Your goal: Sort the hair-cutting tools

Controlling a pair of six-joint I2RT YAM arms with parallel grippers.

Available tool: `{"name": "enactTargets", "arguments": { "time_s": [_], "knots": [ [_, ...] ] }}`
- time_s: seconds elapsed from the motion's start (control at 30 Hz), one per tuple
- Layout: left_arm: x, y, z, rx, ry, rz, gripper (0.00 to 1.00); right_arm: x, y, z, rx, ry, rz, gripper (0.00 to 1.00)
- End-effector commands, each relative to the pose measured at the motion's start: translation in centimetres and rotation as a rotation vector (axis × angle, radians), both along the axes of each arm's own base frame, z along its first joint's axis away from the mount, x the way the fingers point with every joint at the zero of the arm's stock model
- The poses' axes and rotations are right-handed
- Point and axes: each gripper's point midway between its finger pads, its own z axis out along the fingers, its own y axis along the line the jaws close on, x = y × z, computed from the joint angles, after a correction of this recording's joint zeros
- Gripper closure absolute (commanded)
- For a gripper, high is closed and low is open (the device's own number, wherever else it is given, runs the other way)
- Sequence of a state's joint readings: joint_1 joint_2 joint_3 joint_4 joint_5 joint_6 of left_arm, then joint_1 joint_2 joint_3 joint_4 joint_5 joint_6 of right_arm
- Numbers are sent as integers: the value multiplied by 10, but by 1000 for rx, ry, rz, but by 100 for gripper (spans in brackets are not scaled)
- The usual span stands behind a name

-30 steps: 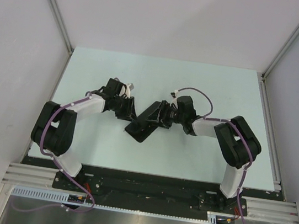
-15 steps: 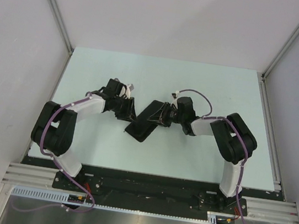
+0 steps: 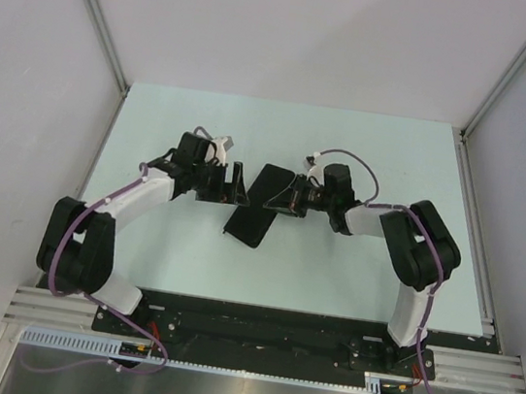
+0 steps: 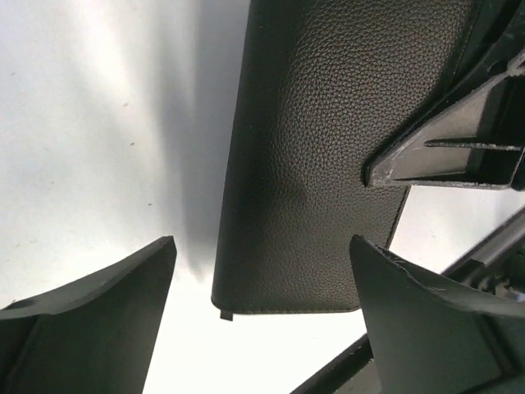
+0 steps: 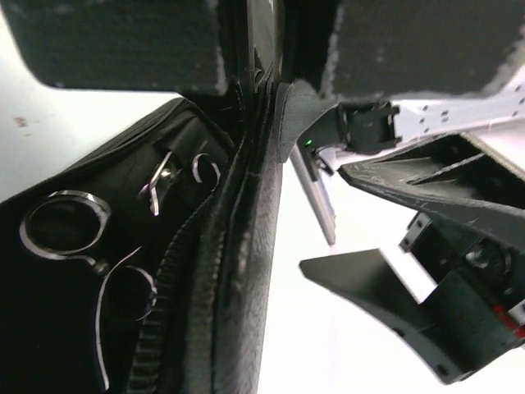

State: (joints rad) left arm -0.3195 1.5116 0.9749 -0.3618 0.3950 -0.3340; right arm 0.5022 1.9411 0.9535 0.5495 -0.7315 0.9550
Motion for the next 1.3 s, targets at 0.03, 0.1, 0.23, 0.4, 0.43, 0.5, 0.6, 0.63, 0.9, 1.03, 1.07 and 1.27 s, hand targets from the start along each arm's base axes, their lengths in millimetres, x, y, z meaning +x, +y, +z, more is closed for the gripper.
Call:
{"name": "enactTargets", "arguments": {
  "time_s": [0.03, 0.1, 0.23, 0.4, 0.43, 0.5, 0.6, 0.63, 0.9, 1.03, 1.07, 1.27],
  "knots": [
    [-14, -27, 41, -139, -94, -212, 5, -19, -2, 92, 157, -312, 189, 100],
    [-21, -34, 43, -187, -75, -261, 4, -28, -4, 104, 183, -348, 239, 100],
    [-26, -43, 59, -251, -105, -315, 4, -47, -2, 130, 247, -404, 319, 100],
    [-27, -48, 88, -341, -168, -366, 9, -65, 3, 148, 290, -455, 382, 100],
    [-30, -47, 96, -392, -162, -375, 10, -67, 4, 148, 289, -455, 390, 100],
    [-30, -44, 104, -450, -182, -383, 12, -72, 4, 150, 291, -463, 406, 100],
    [-27, -35, 115, -515, -193, -360, 11, -80, 7, 153, 314, -468, 440, 100],
    [-24, -32, 114, -512, -190, -335, 10, -83, 8, 158, 329, -488, 455, 100],
    [-25, -32, 124, -567, -185, -338, 22, -96, 16, 156, 347, -473, 500, 100],
    [-36, -33, 120, -590, -150, -344, 25, -96, 21, 155, 353, -474, 495, 100],
    [-33, -35, 125, -602, -196, -359, 25, -96, 22, 154, 354, -470, 494, 100],
    [-44, -49, 116, -626, -137, -381, 35, -97, 29, 149, 351, -446, 513, 100]
  ]
}}
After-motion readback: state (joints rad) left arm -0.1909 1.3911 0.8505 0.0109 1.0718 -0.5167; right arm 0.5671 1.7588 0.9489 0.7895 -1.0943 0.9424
